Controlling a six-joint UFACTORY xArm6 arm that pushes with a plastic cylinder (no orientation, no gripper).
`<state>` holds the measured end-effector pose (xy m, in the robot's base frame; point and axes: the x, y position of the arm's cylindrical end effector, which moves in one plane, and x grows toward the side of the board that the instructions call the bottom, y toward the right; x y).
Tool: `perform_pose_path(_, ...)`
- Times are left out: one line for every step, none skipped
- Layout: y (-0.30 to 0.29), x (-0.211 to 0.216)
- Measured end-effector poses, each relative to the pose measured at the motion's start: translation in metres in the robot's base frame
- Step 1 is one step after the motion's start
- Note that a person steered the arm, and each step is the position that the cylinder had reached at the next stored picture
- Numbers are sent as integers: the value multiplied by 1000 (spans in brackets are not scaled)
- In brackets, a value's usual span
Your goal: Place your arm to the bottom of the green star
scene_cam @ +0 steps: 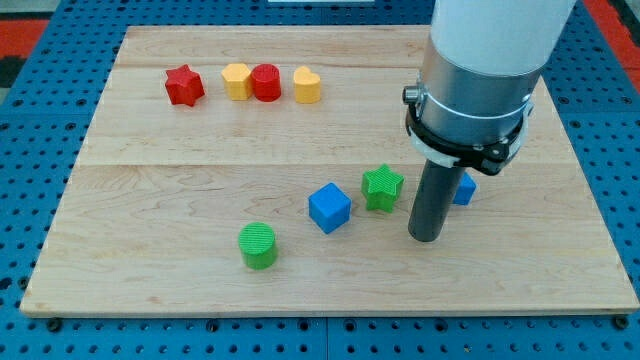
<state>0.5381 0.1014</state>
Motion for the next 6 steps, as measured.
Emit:
perform_pose_path(1,0)
perform_pose_path(1,0)
perform_pose_path(11,0)
perform_pose_path(-14,4)
perform_pose_path(-28,-4)
perform_pose_path(-39,-6)
